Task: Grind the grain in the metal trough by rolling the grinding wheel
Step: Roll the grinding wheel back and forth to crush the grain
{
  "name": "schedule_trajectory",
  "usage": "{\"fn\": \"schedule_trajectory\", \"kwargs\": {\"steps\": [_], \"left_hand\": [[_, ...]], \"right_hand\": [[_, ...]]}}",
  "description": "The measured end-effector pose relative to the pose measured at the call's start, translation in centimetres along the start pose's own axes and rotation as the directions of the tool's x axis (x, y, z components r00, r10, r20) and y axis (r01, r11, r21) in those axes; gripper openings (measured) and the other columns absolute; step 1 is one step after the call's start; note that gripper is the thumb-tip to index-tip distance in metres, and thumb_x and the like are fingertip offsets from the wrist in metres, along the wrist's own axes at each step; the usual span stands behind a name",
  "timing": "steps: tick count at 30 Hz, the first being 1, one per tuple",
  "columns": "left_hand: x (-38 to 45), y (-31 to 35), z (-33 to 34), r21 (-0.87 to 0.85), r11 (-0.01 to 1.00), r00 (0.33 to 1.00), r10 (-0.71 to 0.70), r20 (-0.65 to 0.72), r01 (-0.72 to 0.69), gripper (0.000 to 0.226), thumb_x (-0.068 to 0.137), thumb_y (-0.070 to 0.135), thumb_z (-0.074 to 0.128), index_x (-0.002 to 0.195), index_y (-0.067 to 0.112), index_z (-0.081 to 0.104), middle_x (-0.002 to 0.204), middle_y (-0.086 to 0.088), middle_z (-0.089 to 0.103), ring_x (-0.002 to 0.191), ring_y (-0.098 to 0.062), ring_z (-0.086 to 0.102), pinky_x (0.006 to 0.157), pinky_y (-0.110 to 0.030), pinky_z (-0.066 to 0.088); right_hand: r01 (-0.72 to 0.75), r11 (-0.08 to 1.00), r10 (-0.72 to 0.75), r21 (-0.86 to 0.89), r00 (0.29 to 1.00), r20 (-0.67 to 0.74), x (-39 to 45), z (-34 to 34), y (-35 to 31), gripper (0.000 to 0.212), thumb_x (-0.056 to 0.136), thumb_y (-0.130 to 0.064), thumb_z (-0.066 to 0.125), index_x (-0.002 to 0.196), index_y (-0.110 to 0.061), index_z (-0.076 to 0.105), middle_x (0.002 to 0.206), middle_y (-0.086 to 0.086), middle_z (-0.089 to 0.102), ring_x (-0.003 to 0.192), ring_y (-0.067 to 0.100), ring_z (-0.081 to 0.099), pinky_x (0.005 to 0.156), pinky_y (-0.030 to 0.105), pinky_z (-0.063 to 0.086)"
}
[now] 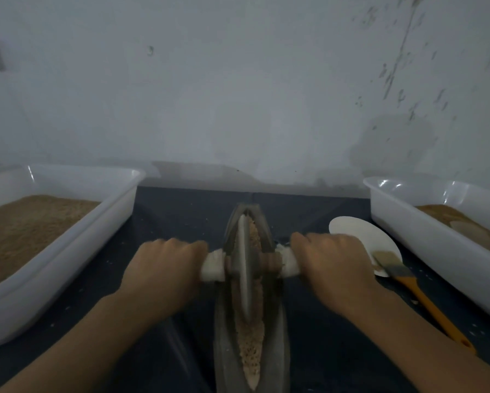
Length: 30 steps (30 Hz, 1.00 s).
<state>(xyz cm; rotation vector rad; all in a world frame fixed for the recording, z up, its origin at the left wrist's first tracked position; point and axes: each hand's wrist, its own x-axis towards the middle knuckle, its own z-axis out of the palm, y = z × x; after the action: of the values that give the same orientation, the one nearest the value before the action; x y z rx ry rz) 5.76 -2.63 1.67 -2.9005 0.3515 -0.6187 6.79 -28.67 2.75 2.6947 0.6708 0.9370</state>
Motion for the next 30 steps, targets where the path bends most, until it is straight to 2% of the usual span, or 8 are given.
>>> {"fn": "schedule_trajectory", "kwargs": {"steps": [4, 8, 11, 14, 17, 22, 27, 30], "left_hand": [[-3.1, 0.1, -2.5, 0.014, 0.999, 0.997, 0.036, 0.067, -0.037, 0.034, 0.078, 0.054, 0.054, 0.07, 0.045, 0.022, 0.065, 0.015, 0.035, 0.054, -0.004, 0.03, 0.051, -0.024, 0.02], [-2.4, 0.2, -2.1, 0.078, 0.996, 0.999, 0.041, 0.008, -0.042, 0.04, 0.071, 0.051, 0.059, 0.07, 0.035, 0.023, 0.061, 0.012, 0.036, 0.056, -0.008, 0.041, 0.05, -0.028, 0.02], [0.6, -0.2, -0.6, 0.119, 0.992, 0.998, 0.057, -0.031, -0.053, 0.037, 0.069, 0.045, 0.064, 0.073, 0.032, 0.029, 0.064, 0.007, 0.053, 0.057, -0.014, 0.056, 0.049, -0.028, 0.023], [3.9, -0.7, 0.8, 0.119, 0.993, 0.998, -0.009, -0.067, 0.017, 0.025, 0.079, 0.043, 0.056, 0.078, 0.03, 0.034, 0.077, 0.005, 0.059, 0.07, -0.019, 0.061, 0.055, -0.029, 0.03], [4.9, -1.0, 1.4, 0.096, 0.995, 0.998, -0.026, -0.057, 0.031, 0.026, 0.08, 0.045, 0.055, 0.078, 0.031, 0.034, 0.079, 0.005, 0.06, 0.071, -0.019, 0.06, 0.056, -0.029, 0.03], [0.0, -0.3, -0.2, -0.026, 0.999, 0.999, -0.023, 0.045, 0.024, 0.033, 0.078, 0.047, 0.056, 0.072, 0.032, 0.028, 0.075, 0.01, 0.054, 0.068, -0.011, 0.055, 0.057, -0.028, 0.032], [-3.3, 0.6, -3.7, 0.031, 0.999, 0.992, 0.031, 0.124, -0.035, 0.028, 0.078, 0.059, 0.049, 0.071, 0.046, 0.024, 0.075, 0.015, 0.037, 0.082, -0.003, 0.053, 0.06, -0.026, 0.026], [-2.7, 0.6, -3.6, 0.067, 0.997, 0.995, 0.025, 0.094, -0.031, 0.034, 0.077, 0.055, 0.051, 0.074, 0.039, 0.022, 0.073, 0.012, 0.038, 0.074, -0.007, 0.052, 0.058, -0.029, 0.025]], "right_hand": [[0.001, 0.996, 0.001, 0.091, 1.0, -0.021, -3.5, -2.1, -0.3, 0.04, 0.043, -0.014, 0.082, 0.066, -0.021, 0.05, 0.051, -0.003, 0.048, 0.038, 0.019, 0.045, 0.035, 0.03, 0.038], [-0.029, 0.996, 0.031, 0.083, 0.999, -0.022, -3.5, -1.1, -0.3, 0.041, 0.042, -0.015, 0.083, 0.065, -0.021, 0.049, 0.05, -0.003, 0.048, 0.037, 0.019, 0.045, 0.035, 0.028, 0.036], [-0.079, 0.996, 0.079, 0.05, 0.997, 0.015, -0.6, 1.2, 0.2, 0.037, 0.046, -0.018, 0.084, 0.065, -0.019, 0.052, 0.052, -0.001, 0.053, 0.039, 0.021, 0.048, 0.038, 0.026, 0.028], [-0.12, 0.992, 0.121, -0.037, 0.992, 0.026, 2.6, 3.1, 0.8, 0.033, 0.059, -0.02, 0.08, 0.069, -0.02, 0.049, 0.059, -0.001, 0.057, 0.047, 0.023, 0.053, 0.043, 0.025, 0.017], [-0.133, 0.99, 0.134, -0.041, 0.99, 0.042, 3.8, 3.7, 0.9, 0.026, 0.073, -0.022, 0.07, 0.079, -0.023, 0.045, 0.074, -0.002, 0.061, 0.062, 0.022, 0.058, 0.048, 0.029, 0.023], [-0.025, 1.0, 0.025, 0.015, 1.0, -0.002, 0.1, -0.3, -0.3, 0.043, 0.038, -0.017, 0.086, 0.065, -0.019, 0.054, 0.051, -0.001, 0.051, 0.04, 0.018, 0.047, 0.044, 0.026, 0.02], [-0.026, 0.996, 0.028, 0.084, 0.999, -0.02, -4.0, -1.9, -0.7, 0.048, 0.032, -0.017, 0.085, 0.06, -0.023, 0.047, 0.046, -0.004, 0.043, 0.034, 0.016, 0.041, 0.032, 0.03, 0.035], [-0.048, 0.993, 0.049, 0.105, 0.999, -0.007, -3.9, -1.2, -0.5, 0.048, 0.035, -0.018, 0.087, 0.061, -0.024, 0.047, 0.047, -0.004, 0.045, 0.035, 0.015, 0.043, 0.032, 0.034, 0.039]]}}
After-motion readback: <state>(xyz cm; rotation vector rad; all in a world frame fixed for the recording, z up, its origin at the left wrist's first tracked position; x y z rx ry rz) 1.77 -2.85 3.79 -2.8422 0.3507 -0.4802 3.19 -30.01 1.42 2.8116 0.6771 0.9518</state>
